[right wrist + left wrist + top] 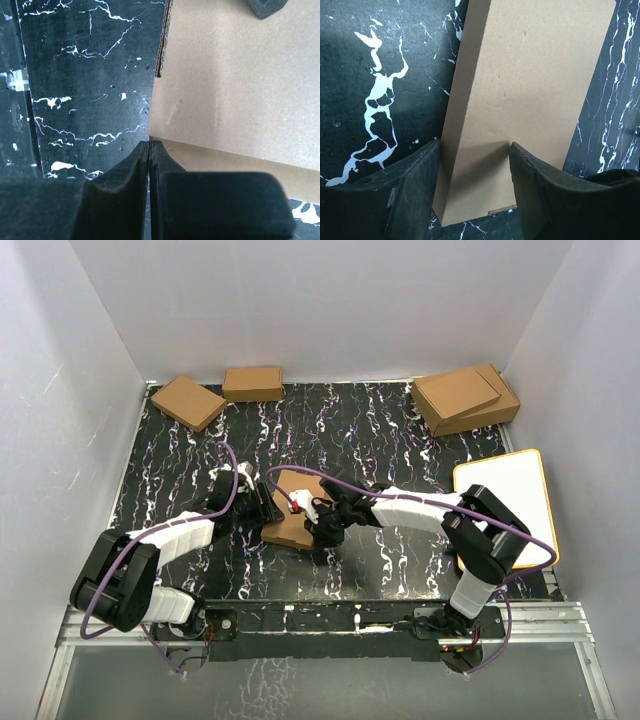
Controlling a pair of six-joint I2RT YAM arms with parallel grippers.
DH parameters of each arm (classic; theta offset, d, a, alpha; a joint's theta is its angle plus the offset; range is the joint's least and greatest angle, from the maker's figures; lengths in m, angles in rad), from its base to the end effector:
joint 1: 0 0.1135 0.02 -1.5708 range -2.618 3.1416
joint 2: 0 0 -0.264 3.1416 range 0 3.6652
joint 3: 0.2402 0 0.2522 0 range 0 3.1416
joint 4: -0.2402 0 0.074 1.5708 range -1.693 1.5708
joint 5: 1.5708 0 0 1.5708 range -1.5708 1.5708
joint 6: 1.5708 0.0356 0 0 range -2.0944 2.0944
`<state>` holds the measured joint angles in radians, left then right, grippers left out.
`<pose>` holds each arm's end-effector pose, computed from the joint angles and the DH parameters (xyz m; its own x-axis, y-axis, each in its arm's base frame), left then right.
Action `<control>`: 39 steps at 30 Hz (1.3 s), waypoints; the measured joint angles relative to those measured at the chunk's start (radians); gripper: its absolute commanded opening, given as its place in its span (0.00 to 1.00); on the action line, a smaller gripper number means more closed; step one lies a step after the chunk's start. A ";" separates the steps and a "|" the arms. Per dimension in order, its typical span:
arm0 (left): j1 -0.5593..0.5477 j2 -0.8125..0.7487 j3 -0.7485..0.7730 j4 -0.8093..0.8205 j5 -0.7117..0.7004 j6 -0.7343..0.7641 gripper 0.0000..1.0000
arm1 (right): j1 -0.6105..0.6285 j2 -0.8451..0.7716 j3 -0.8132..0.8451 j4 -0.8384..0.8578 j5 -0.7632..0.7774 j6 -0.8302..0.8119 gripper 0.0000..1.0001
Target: Fold the paper box
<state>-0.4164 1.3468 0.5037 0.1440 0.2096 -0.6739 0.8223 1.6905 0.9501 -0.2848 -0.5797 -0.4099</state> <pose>0.2278 -0.1089 0.1579 -0.7977 -0.3146 -0.5145 0.0557 0.8111 -0.5823 0.2080 0.2526 0.1659 -0.2122 -0.7183 -0.6625 -0.9715 0.0816 0.2227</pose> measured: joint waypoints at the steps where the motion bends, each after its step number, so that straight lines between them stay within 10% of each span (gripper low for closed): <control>1: 0.000 0.002 0.000 0.002 0.000 0.000 0.53 | 0.002 0.000 0.002 0.000 0.005 0.005 0.08; 39: -0.015 -0.059 0.078 -0.151 -0.021 0.003 0.76 | -0.170 -0.057 0.044 -0.059 -0.200 -0.074 0.36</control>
<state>-0.4313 1.2877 0.5816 -0.0067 0.1883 -0.6712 0.6525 1.6333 0.9943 -0.3439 -0.7792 -0.4843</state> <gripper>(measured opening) 0.760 0.373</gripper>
